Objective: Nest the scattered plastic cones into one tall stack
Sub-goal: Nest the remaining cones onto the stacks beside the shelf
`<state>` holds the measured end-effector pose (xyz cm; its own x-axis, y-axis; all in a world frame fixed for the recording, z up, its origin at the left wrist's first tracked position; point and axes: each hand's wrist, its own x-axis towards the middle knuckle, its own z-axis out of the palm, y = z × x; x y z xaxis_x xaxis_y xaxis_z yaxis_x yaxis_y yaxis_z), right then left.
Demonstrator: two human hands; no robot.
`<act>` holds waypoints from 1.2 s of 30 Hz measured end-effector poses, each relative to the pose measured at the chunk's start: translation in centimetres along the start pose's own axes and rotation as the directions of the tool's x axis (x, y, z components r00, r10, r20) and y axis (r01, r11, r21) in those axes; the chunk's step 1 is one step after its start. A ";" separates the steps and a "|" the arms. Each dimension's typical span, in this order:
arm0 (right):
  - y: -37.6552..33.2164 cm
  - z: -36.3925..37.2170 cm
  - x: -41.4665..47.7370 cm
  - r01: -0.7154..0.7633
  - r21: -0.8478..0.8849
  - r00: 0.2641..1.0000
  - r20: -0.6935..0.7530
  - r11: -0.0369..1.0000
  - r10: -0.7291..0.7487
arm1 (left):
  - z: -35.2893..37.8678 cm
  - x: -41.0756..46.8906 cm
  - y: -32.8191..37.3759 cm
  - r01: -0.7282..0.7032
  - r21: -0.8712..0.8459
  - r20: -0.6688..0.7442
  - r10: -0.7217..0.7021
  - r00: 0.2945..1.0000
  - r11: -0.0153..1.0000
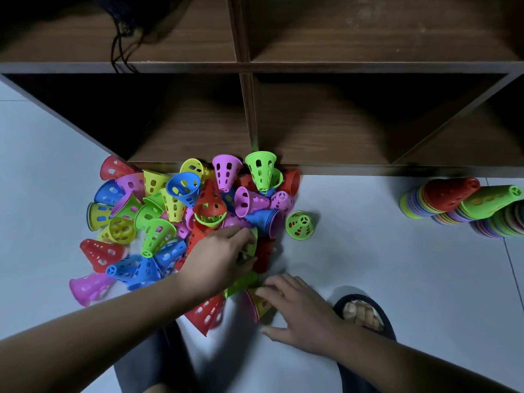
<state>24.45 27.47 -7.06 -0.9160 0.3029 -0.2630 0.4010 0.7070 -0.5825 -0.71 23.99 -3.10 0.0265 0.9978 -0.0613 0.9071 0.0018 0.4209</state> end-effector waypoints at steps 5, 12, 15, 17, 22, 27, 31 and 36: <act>0.0 1.4 1.0 0.003 -0.109 0.995 0.104 0.994 0.009 | 1.5 -3.0 -0.6 -0.093 0.053 0.071 0.089 0.993 0.994; 0.4 2.4 2.0 0.024 -0.168 0.989 0.146 0.985 0.001 | 3.6 -4.9 -1.5 -0.126 0.267 0.280 0.048 0.959 0.956; 0.7 2.5 2.0 0.011 -0.185 0.989 0.149 0.983 0.017 | 3.6 -4.9 -1.8 -0.139 0.301 0.310 0.042 0.950 0.943; 0.9 2.2 1.8 -0.024 -0.135 0.990 0.132 0.990 0.042 | 3.7 -4.9 -1.9 -0.150 0.311 0.336 0.039 0.941 0.938; 1.3 0.5 0.8 -0.146 0.085 0.988 0.067 0.986 0.140 | 3.7 -4.8 -2.0 -0.123 0.276 0.381 0.008 0.924 0.953; 1.9 -1.9 -0.4 -0.226 0.203 0.963 -0.103 0.953 0.251 | 2.1 -3.7 -1.2 -0.050 0.182 0.230 0.007 0.973 0.982; 2.5 -4.5 -1.1 -0.252 0.297 0.910 -0.250 0.921 0.330 | 0.3 -2.2 -0.3 0.021 0.100 0.116 -0.032 0.993 0.995; 3.2 -7.4 -1.2 -0.284 0.357 0.843 -0.349 0.890 0.410 | -1.3 0.0 1.1 0.129 -0.166 -0.016 -0.134 0.991 0.978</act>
<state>26.72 34.09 -2.93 -0.6110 0.7681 -0.1914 0.6206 0.3148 -0.7181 -0.30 24.09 -1.45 -0.1018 0.9895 -0.1029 0.8203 0.1420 0.5541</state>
